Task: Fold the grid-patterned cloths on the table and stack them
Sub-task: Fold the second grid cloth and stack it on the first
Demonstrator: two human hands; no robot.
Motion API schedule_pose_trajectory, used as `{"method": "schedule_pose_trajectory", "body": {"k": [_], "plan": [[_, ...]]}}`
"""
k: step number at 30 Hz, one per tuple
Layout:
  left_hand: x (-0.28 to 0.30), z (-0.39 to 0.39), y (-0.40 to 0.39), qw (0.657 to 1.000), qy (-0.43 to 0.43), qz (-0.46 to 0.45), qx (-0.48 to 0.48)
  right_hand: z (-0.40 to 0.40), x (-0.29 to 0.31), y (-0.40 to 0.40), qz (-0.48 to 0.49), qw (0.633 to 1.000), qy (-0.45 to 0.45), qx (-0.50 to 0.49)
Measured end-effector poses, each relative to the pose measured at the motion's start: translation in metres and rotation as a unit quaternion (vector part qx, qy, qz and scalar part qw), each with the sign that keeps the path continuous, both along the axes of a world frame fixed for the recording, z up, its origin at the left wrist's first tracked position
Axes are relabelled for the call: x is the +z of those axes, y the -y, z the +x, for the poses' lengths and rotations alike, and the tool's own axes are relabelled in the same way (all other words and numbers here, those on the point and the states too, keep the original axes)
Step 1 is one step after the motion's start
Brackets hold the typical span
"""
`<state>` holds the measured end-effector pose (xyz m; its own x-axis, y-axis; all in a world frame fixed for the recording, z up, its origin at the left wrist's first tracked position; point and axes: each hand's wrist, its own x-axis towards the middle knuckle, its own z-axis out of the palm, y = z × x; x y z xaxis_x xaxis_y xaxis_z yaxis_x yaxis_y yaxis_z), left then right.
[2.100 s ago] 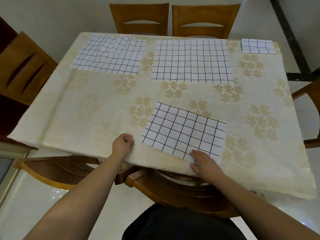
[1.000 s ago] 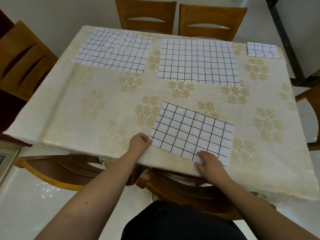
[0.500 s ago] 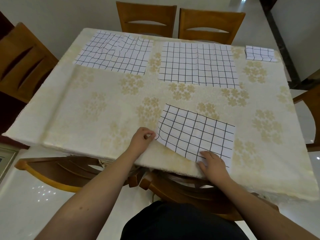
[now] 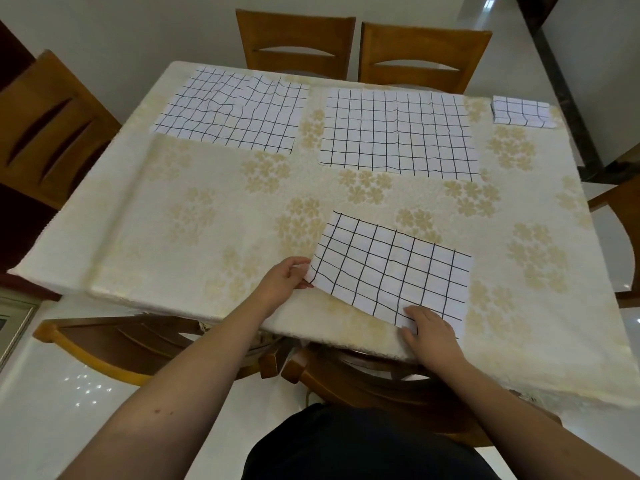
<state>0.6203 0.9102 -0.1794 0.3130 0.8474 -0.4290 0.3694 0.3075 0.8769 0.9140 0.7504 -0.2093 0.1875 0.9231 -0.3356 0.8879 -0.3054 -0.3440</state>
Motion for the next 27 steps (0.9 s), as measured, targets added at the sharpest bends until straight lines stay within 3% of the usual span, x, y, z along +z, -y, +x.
{"method": "schedule_pose_trajectory", "body": {"k": [4, 13, 16, 19, 24, 27], "plan": [[-0.005, -0.012, 0.0, 0.996, -0.062, 0.007, -0.058, 0.001, -0.001, 0.001, -0.001, 1.0, 0.006, 0.005], [-0.019, 0.004, 0.004, 0.974, -0.015, -0.136, 0.181, -0.009, 0.009, 0.003, 0.019, 0.999, 0.021, 0.046], [-0.015, 0.014, -0.002, 0.962, -0.007, -0.2, 0.188, -0.011, 0.005, 0.004, -0.002, 0.997, 0.006, 0.073], [-0.01, 0.021, -0.006, 0.959, -0.058, -0.237, 0.146, -0.009, 0.004, 0.005, -0.023, 0.997, -0.008, 0.076], [0.003, 0.031, -0.001, 0.979, -0.103, -0.165, 0.058, -0.007, 0.007, 0.003, -0.033, 0.996, -0.039, 0.079], [0.023, 0.045, 0.003, 0.994, -0.058, -0.088, 0.022, -0.004, 0.009, 0.003, -0.046, 0.993, -0.088, 0.06]]}}
